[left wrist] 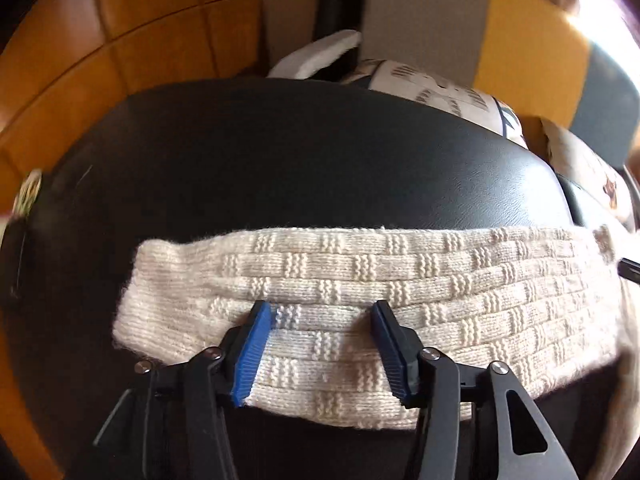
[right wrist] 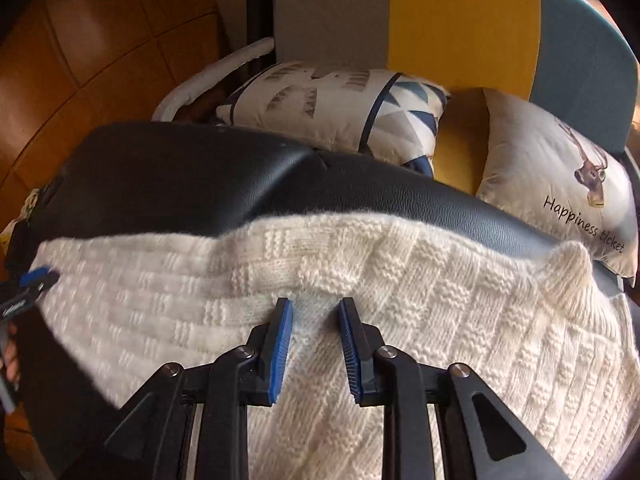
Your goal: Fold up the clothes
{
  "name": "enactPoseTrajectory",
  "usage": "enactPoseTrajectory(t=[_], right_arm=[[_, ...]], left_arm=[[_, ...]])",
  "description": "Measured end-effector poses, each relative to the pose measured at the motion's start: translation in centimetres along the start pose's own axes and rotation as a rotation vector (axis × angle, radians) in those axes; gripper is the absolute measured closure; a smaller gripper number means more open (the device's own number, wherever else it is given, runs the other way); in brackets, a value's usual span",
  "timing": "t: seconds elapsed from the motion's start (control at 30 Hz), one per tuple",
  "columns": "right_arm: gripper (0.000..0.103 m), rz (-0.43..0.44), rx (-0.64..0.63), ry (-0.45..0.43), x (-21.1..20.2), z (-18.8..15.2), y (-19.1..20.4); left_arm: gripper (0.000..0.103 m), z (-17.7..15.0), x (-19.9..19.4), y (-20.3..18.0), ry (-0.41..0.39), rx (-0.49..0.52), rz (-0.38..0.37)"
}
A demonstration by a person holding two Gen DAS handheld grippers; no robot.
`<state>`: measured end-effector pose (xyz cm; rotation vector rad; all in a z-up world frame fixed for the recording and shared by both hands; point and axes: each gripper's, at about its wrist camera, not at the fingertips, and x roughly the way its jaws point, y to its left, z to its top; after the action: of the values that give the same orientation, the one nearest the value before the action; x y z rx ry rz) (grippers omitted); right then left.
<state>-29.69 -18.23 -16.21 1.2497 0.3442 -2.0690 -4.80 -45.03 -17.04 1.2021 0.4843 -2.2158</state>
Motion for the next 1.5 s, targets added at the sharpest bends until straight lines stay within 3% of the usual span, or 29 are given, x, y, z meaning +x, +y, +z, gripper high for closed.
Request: enactPoseTrajectory(t=[0.2, 0.27, 0.33, 0.4, 0.5, 0.63, 0.73, 0.8, 0.9, 0.97, 1.1, 1.27, 1.33, 1.5], right_arm=[[0.079, 0.013, 0.059, -0.007, -1.5, -0.4, -0.2], [0.079, 0.064, 0.123, -0.06, -4.6, -1.8, -1.0], [0.079, 0.139, 0.198, -0.115, -8.1, -3.8, -2.1], [0.079, 0.201, 0.3, -0.154, -11.5, -7.6, -3.7], [0.079, 0.242, 0.446, -0.198, -16.3, -15.1, -7.0], [0.079, 0.173, 0.659, -0.241, -23.1, -26.3, -12.8], [0.079, 0.166, 0.919, -0.34, -28.9, -35.7, -18.0], [0.073, 0.126, 1.082, -0.448, -32.5, -41.8, -20.9], [0.072, 0.082, 1.321, -0.587, -36.3, -50.2, -24.0], [0.072, 0.029, 1.413, -0.651, -38.2, -54.1, -25.9], [0.072, 0.038, 1.596, -0.773, -39.2, -60.3, -29.6], [0.072, 0.073, 1.732, -0.814, -37.1, -62.3, -33.0], [0.072, 0.071, 1.732, -0.808, -36.3, -61.6, -33.7], [0.072, 0.054, 1.741, -0.798, -35.0, -60.2, -35.9]], left_arm=[[0.048, -0.9, -1.2, 1.6, -0.02, -0.1, -0.048], [0.049, -0.7, -2.4, 1.8, -0.023, -0.159, -0.091], [0.048, -1.0, -4.7, 0.3, -0.072, -0.154, -0.14], [0.048, -1.7, -7.0, -2.0, -0.11, -0.12, -0.2], [0.048, -4.4, -10.2, -7.7, -0.106, 0.017, -0.338], [0.048, -10.8, -14.6, -17.0, -0.089, 0.283, -0.507], [0.048, -16.4, -16.7, -22.9, -0.039, 0.446, -0.606], [0.048, -19.8, -17.3, -26.3, -0.007, 0.537, -0.612], [0.048, -24.2, -17.6, -30.5, 0.043, 0.656, -0.588], [0.048, -26.1, -16.5, -32.1, 0.112, 0.7, -0.569], [0.046, -27.9, -17.0, -32.0, 0.065, 0.797, -0.504], [0.046, -25.8, -16.8, -32.1, 0.13, 0.722, -0.526], [0.046, -24.9, -16.7, -32.8, 0.139, 0.695, -0.533], [0.046, -23.4, -17.6, -38.2, 0.086, 0.777, -0.571]])
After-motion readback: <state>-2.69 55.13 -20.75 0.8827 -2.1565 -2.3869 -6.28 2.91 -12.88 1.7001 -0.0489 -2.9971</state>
